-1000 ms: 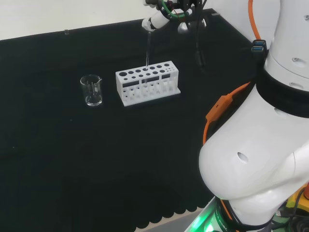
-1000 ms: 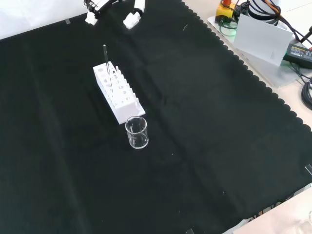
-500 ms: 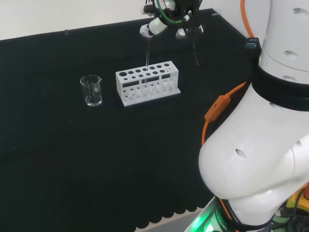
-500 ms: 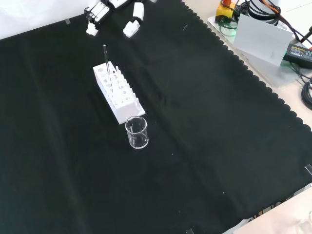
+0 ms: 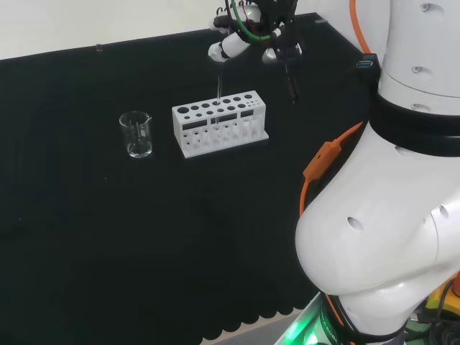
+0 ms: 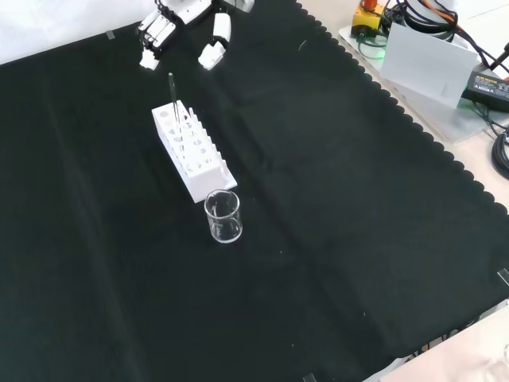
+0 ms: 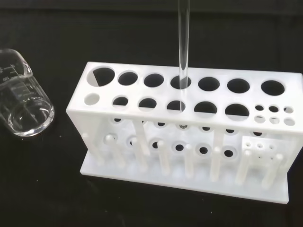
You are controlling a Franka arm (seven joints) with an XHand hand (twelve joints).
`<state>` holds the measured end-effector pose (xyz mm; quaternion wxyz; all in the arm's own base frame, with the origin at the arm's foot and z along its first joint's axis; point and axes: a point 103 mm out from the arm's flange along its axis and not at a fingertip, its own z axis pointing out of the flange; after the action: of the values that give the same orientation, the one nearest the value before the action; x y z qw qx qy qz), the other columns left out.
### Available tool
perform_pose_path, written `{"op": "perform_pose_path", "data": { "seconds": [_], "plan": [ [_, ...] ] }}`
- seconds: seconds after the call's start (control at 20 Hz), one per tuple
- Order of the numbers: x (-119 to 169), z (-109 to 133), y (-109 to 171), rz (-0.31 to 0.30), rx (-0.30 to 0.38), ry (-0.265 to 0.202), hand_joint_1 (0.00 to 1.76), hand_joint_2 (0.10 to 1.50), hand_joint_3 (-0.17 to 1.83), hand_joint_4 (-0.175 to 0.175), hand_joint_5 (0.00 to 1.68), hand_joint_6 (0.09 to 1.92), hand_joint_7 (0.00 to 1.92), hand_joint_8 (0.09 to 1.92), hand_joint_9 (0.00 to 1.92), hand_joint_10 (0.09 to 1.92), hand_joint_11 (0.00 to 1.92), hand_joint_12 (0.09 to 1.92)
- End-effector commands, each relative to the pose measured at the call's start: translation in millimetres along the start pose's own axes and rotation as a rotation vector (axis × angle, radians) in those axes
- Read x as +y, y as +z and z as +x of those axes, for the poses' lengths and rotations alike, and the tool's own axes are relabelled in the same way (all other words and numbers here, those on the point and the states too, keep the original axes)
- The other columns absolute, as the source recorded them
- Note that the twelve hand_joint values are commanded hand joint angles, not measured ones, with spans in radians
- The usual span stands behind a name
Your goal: Take the glass rod from the white test tube rack.
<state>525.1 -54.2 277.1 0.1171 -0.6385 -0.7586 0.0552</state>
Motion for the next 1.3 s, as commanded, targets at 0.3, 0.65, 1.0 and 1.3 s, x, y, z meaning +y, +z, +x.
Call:
{"op": "perform_pose_path", "data": {
  "seconds": [0.3, 0.65, 1.0, 1.3],
  "plan": [
    [16.3, -13.6, 13.6, 0.0, 0.01, -0.039, 0.44, 0.9, 0.54, -0.09, 0.23, 0.09, 0.12, 0.8, 0.25, 0.85, 0.03, 1.45],
    [21.4, -17.5, 14.7, -0.006, -0.001, -0.053, 0.5, 0.92, 0.52, -0.08, 0.27, 0.09, 0.18, 0.79, 0.32, 0.82, 0.1, 1.43],
    [27.5, -18.6, 16.3, -0.03, -0.028, -0.071, 0.63, 0.95, 0.5, -0.068, 0.41, 0.09, 0.28, 0.77, 0.46, 0.76, 0.23, 1.38],
    [34.5, -17.4, 16.6, -0.04, -0.028, -0.09, 0.67, 0.94, 0.52, -0.071, 0.51, 0.15, 0.35, 0.74, 0.59, 0.7, 0.33, 1.35]
  ]
}}
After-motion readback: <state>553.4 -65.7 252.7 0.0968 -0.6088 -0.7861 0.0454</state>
